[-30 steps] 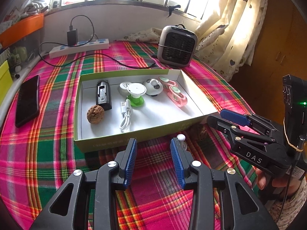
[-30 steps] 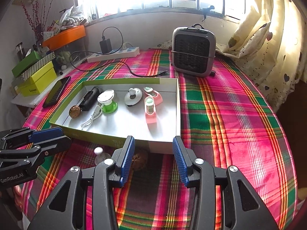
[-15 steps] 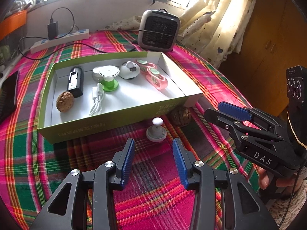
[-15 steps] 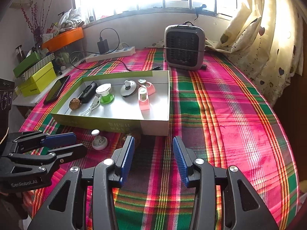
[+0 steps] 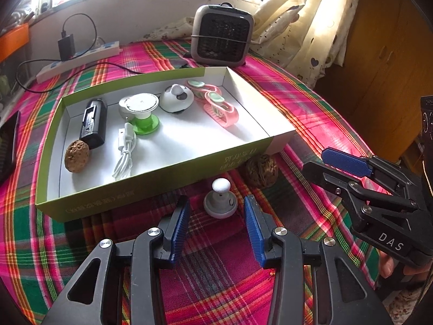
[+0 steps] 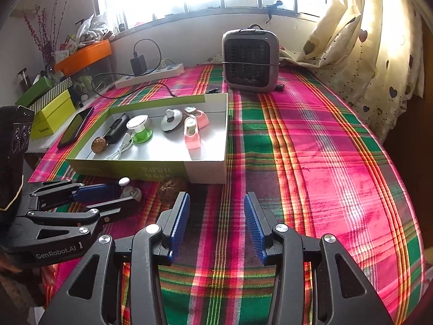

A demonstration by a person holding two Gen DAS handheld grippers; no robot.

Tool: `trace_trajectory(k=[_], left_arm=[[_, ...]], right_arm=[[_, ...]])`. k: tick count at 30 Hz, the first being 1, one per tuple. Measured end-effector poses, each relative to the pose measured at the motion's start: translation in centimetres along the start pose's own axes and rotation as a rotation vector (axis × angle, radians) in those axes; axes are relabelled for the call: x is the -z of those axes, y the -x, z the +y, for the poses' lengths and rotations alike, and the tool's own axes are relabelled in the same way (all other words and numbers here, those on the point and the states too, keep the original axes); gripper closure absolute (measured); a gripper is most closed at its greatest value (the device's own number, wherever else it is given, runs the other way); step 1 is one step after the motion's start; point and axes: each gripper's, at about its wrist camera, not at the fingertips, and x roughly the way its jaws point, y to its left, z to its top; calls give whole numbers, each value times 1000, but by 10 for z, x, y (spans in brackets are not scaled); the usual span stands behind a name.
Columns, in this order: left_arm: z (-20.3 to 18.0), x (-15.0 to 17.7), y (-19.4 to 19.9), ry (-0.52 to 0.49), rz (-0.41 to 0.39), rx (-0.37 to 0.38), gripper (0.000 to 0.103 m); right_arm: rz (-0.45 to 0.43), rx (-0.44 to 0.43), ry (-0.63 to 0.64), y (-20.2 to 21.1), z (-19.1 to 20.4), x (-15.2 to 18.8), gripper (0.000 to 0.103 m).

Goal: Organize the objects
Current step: 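Move the left tool to the white knob stand while the right tool approaches the walnut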

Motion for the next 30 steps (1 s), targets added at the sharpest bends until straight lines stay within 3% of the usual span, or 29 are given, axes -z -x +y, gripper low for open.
trace_trajectory(k=[10, 15, 24, 30], left_arm=[[-1, -4, -4, -19, -5, -18, 66], [6, -4, -3, 4, -12, -17, 79], [11, 4, 5, 1, -20, -16, 79], [26, 13, 15, 36, -31, -29, 79]], right_arm=[[17, 7, 4, -6, 0, -1, 60], [25, 8, 8, -9, 3, -2, 60], [31, -5, 9, -10, 12, -3, 60], [29, -57, 18, -13, 26, -3, 60]])
